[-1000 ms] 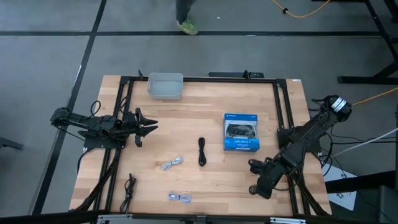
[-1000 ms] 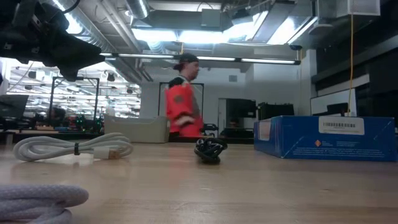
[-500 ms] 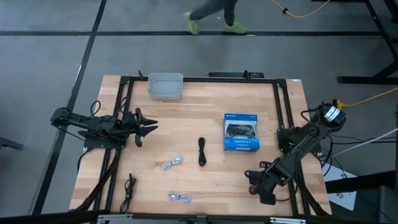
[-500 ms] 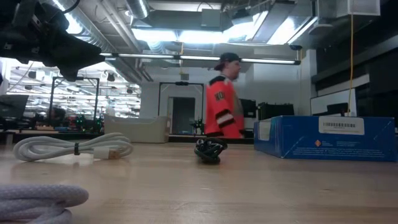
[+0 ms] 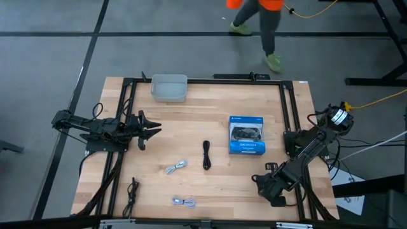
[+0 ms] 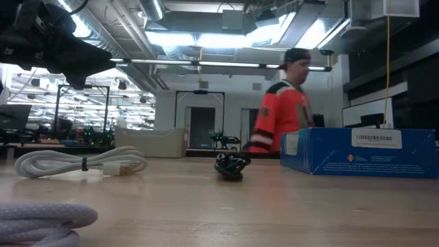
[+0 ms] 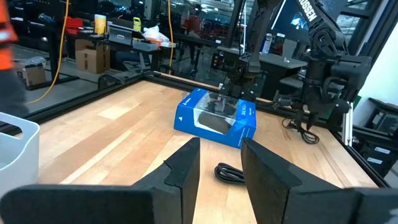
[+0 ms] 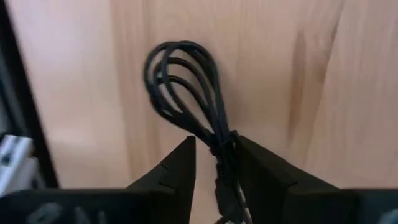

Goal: Pick and place USB-C Cables
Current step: Put the bottom black charger cable into the gray bin

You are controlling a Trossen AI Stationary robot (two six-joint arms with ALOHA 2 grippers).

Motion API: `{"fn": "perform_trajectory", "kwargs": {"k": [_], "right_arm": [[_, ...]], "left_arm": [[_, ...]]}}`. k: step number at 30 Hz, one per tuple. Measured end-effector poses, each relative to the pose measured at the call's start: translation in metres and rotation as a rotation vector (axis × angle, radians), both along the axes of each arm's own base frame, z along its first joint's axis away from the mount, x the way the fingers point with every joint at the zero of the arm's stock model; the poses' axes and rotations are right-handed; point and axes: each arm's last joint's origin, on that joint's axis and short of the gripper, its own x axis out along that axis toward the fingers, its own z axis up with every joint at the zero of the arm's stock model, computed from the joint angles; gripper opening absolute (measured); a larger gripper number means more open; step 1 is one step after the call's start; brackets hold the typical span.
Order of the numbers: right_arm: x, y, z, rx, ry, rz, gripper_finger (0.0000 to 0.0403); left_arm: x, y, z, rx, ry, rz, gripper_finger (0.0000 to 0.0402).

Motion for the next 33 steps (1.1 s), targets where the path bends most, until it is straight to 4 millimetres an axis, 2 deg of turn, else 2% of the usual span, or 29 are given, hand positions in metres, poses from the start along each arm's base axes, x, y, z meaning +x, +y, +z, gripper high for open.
{"fn": "perform_trajectory", "kwargs": {"k": [8,11,14,17,23,28,30,33], "right_arm": [[0.002,0.003,-0.022,-0.074,0.045,0.161,0.0117],[0.003,0.003,-0.026,-0.094,0.064,0.154,0.0114],[0.004,0.002,-0.025,-0.111,0.057,0.094,0.0088],[0.008,0.001,-0.017,-0.116,0.046,0.039,0.0044],[0.023,0.006,0.001,-0.109,0.000,-0.017,0.0041],[0.038,0.013,0.026,-0.128,-0.087,-0.033,0.0041],[0.044,0.013,0.036,-0.198,-0.173,-0.044,0.0041],[0.056,0.013,0.054,-0.382,-0.434,-0.077,0.0041]], "left_arm": [[0.000,0.000,0.000,0.000,0.000,0.000,0.0110],[0.000,0.000,0.000,0.000,0.000,0.000,0.0110],[0.000,0.000,0.000,0.000,0.000,-0.001,0.0110],[0.000,0.000,0.000,0.000,0.000,0.000,0.0110],[0.000,0.000,0.000,0.000,-0.001,0.000,0.0110],[0.000,0.000,0.000,0.000,-0.001,0.000,0.0110],[0.000,0.000,0.000,0.000,-0.001,0.000,0.0110],[0.000,0.000,0.000,0.000,0.000,0.000,0.0110]]}}
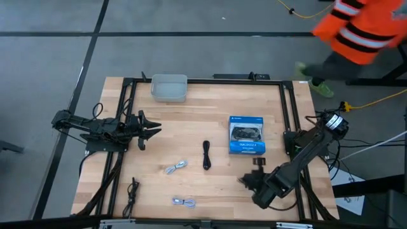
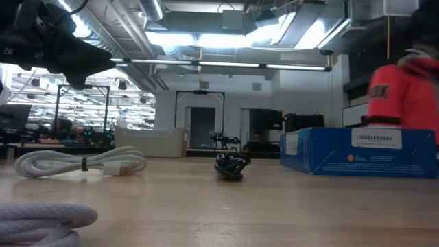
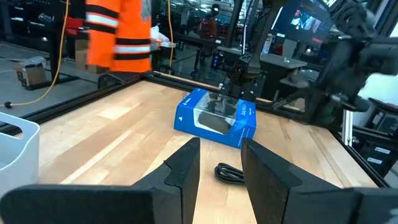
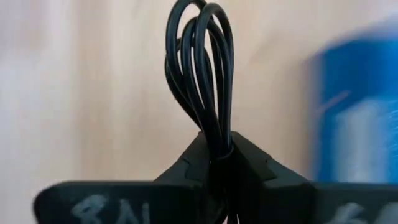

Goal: Pick and place USB-C Cables
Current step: Put the bottom black charger cable into the gray bin

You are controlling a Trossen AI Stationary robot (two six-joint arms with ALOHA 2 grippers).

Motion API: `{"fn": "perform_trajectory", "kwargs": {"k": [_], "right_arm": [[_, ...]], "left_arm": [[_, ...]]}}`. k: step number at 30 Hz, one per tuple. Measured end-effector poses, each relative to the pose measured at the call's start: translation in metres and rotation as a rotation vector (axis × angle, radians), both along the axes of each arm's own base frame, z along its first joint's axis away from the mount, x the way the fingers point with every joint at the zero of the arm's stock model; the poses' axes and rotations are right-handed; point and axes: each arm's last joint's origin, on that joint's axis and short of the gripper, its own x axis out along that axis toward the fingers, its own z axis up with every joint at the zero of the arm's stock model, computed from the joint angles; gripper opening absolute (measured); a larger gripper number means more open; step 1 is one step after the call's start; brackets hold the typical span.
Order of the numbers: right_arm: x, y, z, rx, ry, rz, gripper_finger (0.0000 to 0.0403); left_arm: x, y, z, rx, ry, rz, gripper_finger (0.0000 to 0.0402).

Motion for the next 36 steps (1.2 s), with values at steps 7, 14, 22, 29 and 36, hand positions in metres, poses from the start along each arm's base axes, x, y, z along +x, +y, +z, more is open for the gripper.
{"fn": "perform_trajectory", "kwargs": {"k": [7,14,22,29,36], "right_arm": [[0.023,-0.012,0.036,-0.516,-0.649,-0.200,0.0041],[0.072,-0.053,0.053,-0.568,-0.817,-0.485,0.0041],[0.152,-0.134,0.062,-0.337,-0.730,-0.312,0.0041],[0.194,-0.206,0.072,-0.262,-0.976,-0.082,0.0041],[0.230,-0.291,0.101,-0.255,-1.061,-0.063,0.0041]], "left_arm": [[0.000,0.000,0.000,-0.001,-0.001,0.000,0.0110],[0.000,0.000,0.000,-0.001,-0.001,0.000,0.0110],[0.000,0.000,0.000,0.000,-0.001,0.000,0.0110],[0.000,0.000,0.000,-0.005,-0.002,-0.001,0.0110],[0.000,0.000,0.000,-0.006,-0.002,-0.001,0.0110]]}}
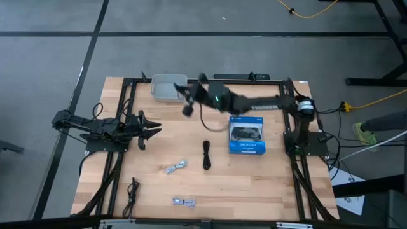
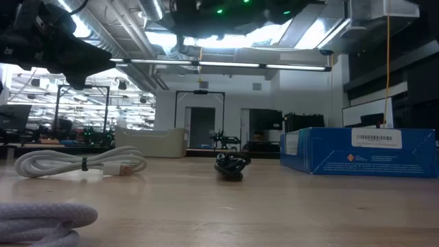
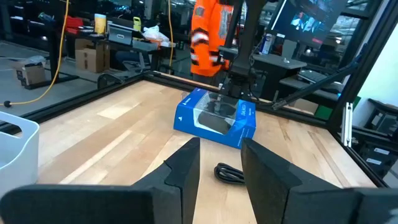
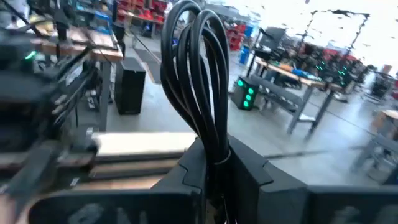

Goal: Pick and place USB-C Cables
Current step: Put the bottom black charger cable into the gray bin

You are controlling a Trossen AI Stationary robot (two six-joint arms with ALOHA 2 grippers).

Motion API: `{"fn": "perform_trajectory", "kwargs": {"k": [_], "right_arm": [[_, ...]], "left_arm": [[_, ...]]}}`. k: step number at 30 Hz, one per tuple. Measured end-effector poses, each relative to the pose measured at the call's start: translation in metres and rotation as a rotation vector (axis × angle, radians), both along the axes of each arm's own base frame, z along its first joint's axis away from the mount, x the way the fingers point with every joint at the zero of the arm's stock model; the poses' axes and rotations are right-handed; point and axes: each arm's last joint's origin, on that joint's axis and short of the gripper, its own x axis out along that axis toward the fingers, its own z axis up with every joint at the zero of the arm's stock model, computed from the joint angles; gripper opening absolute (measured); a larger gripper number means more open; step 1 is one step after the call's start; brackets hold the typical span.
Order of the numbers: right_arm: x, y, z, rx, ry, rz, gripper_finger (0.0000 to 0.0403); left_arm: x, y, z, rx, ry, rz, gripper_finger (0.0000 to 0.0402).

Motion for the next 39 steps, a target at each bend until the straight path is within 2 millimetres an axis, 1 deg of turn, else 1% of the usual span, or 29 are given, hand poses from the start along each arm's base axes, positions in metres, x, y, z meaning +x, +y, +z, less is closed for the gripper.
{"fn": "perform_trajectory", "kwargs": {"k": [3,6,9,13,16,20,21,24,27,33,34,36,37,39], "right_arm": [[0.016,-0.031,0.018,-0.001,-0.005,0.029,0.0041],[0.029,-0.058,0.037,-0.001,-0.010,0.054,0.0041],[0.039,-0.078,0.051,0.006,0.008,0.068,0.0041],[0.049,-0.098,0.060,0.024,0.052,0.083,0.0041],[0.052,-0.111,0.047,0.014,0.042,0.107,0.0041],[0.050,-0.135,0.022,0.067,0.122,0.101,0.0041],[0.050,-0.141,0.015,0.079,0.141,0.098,0.0041],[0.053,-0.157,-0.016,0.126,0.212,0.112,0.0041],[0.060,-0.164,-0.044,0.155,0.254,0.124,0.0041],[0.070,-0.168,-0.089,0.206,0.325,0.157,0.0041],[0.070,-0.168,-0.092,0.207,0.328,0.157,0.0041],[0.071,-0.168,-0.091,0.199,0.319,0.157,0.0043],[0.071,-0.168,-0.088,0.184,0.300,0.148,0.0052],[0.072,-0.169,-0.084,0.169,0.283,0.137,0.0086]], "left_arm": [[0.000,0.000,0.000,0.010,0.002,0.001,0.0110],[0.000,0.000,0.000,0.069,0.015,0.004,0.0110],[0.000,0.001,0.000,0.147,0.033,0.029,0.0110],[-0.001,0.002,0.000,0.241,0.059,0.076,0.0110],[-0.001,0.002,0.000,0.281,0.070,0.086,0.0110],[-0.001,0.002,0.000,0.337,0.085,0.088,0.0110],[-0.001,0.002,0.000,0.354,0.089,0.088,0.0110],[-0.001,0.002,0.000,0.403,0.102,0.090,0.0110],[-0.001,0.002,0.000,0.438,0.110,0.090,0.0110],[-0.001,0.002,0.000,0.442,0.111,0.090,0.0110],[-0.001,0.002,0.000,0.442,0.112,0.091,0.0110],[-0.001,0.002,0.000,0.442,0.111,0.090,0.0110],[-0.001,0.002,0.000,0.440,0.111,0.090,0.0110],[-0.001,0.002,0.000,0.429,0.108,0.089,0.0110]]}}
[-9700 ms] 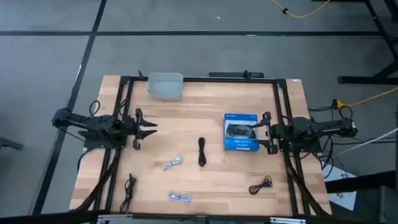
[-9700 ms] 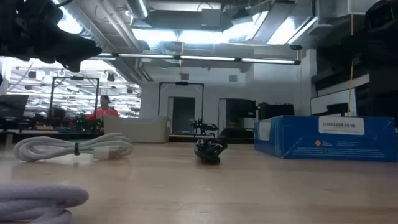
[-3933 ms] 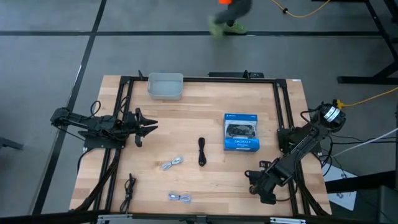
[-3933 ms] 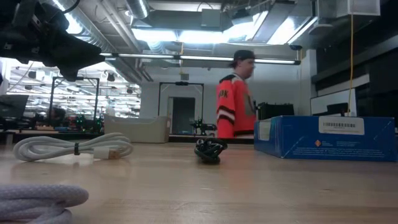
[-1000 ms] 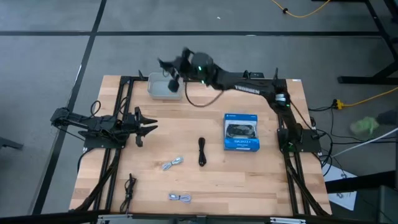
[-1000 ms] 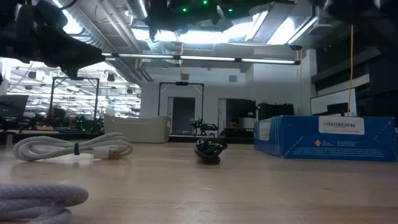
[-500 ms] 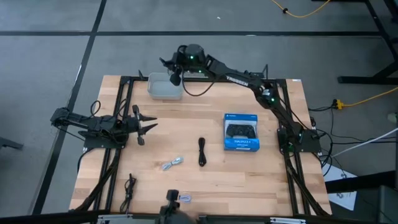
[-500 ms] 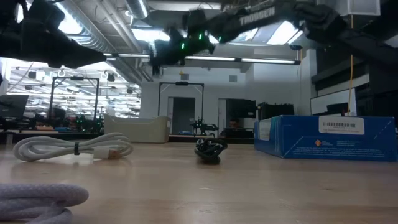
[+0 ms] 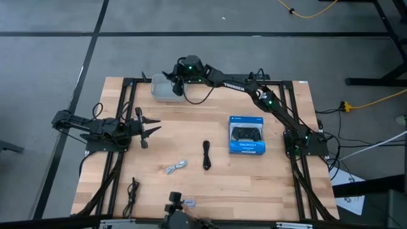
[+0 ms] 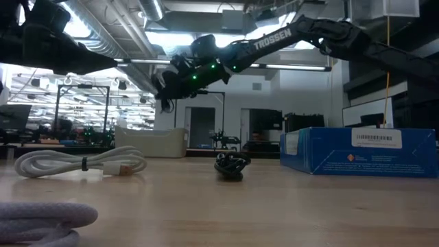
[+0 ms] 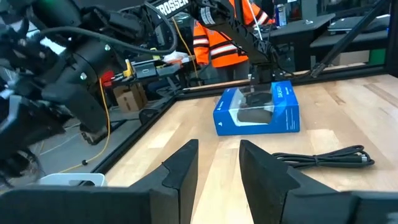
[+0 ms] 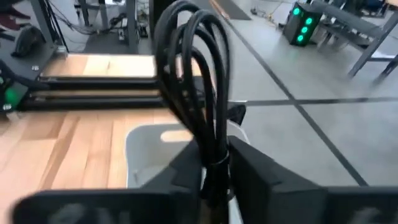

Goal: Pick and place USB-C Cables
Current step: Put the bottom black charger cable into the gray bin, then put the white charger cable into the gray bin

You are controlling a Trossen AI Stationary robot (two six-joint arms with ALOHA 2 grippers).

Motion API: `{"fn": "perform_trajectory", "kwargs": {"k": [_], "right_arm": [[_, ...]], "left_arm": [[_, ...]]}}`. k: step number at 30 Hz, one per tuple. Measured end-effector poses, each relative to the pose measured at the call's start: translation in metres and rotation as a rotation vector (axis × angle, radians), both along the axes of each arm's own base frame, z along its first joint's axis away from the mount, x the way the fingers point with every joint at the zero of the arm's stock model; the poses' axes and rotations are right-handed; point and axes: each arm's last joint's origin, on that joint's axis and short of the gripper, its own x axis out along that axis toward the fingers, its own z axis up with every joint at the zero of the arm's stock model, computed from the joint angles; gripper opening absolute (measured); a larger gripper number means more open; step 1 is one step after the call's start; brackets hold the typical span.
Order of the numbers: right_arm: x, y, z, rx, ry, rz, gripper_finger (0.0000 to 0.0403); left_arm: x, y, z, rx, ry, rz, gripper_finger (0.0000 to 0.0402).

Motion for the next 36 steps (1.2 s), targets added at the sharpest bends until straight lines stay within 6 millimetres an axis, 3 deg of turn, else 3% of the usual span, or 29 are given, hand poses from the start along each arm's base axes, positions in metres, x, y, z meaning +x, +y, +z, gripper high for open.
{"fn": "perform_trajectory", "kwargs": {"k": [5,9,17,21,24,28,32,36], "right_arm": [[-0.001,0.000,-0.002,0.012,0.020,-0.005,0.0183],[0.000,0.001,-0.002,0.012,0.019,-0.004,0.0233],[-0.001,0.001,0.001,0.011,0.020,-0.007,0.0254],[-0.009,0.007,0.032,0.055,-0.014,-0.025,0.0254],[-0.024,0.024,0.062,0.253,0.024,-0.055,0.0254],[-0.052,0.057,0.088,0.497,0.233,-0.035,0.0244],[-0.077,0.099,0.097,0.604,0.503,-0.101,0.0230],[-0.085,0.147,0.091,0.605,0.703,-0.352,0.0220]], "left_arm": [[0.000,0.000,0.000,-0.002,0.000,-0.001,0.0110],[0.000,0.000,0.000,-0.003,-0.001,-0.001,0.0110],[0.000,0.000,0.000,-0.003,-0.001,-0.001,0.0110],[0.000,0.000,0.000,-0.002,0.000,-0.003,0.0110],[0.000,0.000,0.000,-0.002,0.000,-0.002,0.0110],[0.000,0.000,0.000,-0.003,0.000,-0.002,0.0110],[0.000,0.000,0.000,-0.003,-0.001,-0.001,0.0110],[0.000,0.000,0.000,-0.003,0.000,-0.001,0.0110]]}}
